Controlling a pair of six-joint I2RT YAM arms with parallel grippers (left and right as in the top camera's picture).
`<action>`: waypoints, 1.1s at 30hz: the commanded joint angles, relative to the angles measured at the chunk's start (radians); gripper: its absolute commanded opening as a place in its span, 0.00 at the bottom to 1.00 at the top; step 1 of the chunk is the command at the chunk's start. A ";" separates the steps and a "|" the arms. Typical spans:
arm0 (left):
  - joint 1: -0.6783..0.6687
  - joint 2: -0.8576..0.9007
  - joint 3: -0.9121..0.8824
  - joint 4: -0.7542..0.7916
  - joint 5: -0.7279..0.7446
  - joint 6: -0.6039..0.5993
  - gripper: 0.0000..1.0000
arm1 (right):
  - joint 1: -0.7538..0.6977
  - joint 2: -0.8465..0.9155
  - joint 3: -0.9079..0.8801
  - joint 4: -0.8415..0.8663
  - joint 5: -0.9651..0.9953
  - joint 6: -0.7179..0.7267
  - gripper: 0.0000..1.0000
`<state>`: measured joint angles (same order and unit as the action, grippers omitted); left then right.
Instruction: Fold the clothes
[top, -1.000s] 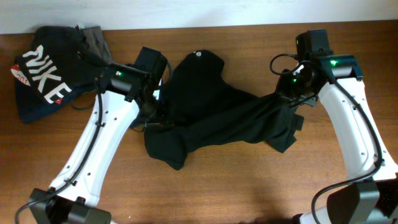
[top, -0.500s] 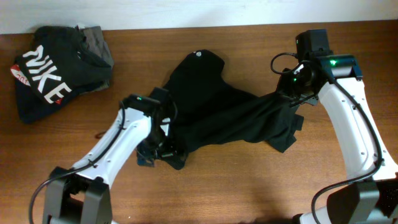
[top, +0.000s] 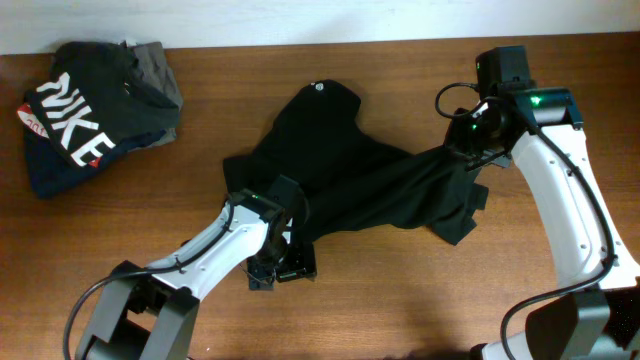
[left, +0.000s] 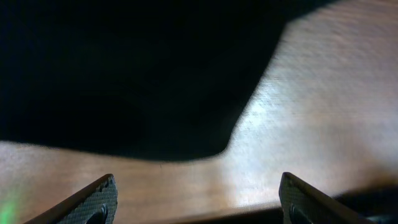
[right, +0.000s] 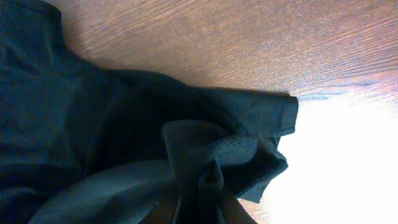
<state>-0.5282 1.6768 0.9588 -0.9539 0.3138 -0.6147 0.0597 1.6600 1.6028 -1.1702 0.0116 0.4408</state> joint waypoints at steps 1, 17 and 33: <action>-0.001 -0.003 -0.029 0.023 -0.100 -0.067 0.82 | 0.004 0.000 0.006 -0.002 0.027 0.001 0.16; -0.001 -0.003 -0.029 0.202 -0.225 -0.067 0.82 | 0.004 0.000 0.006 -0.027 0.026 0.001 0.17; -0.001 -0.013 -0.027 0.178 -0.209 -0.066 0.01 | 0.004 0.000 0.006 -0.031 0.026 0.002 0.17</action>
<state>-0.5282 1.6768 0.9329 -0.7673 0.0978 -0.6785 0.0597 1.6600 1.6028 -1.2003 0.0116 0.4412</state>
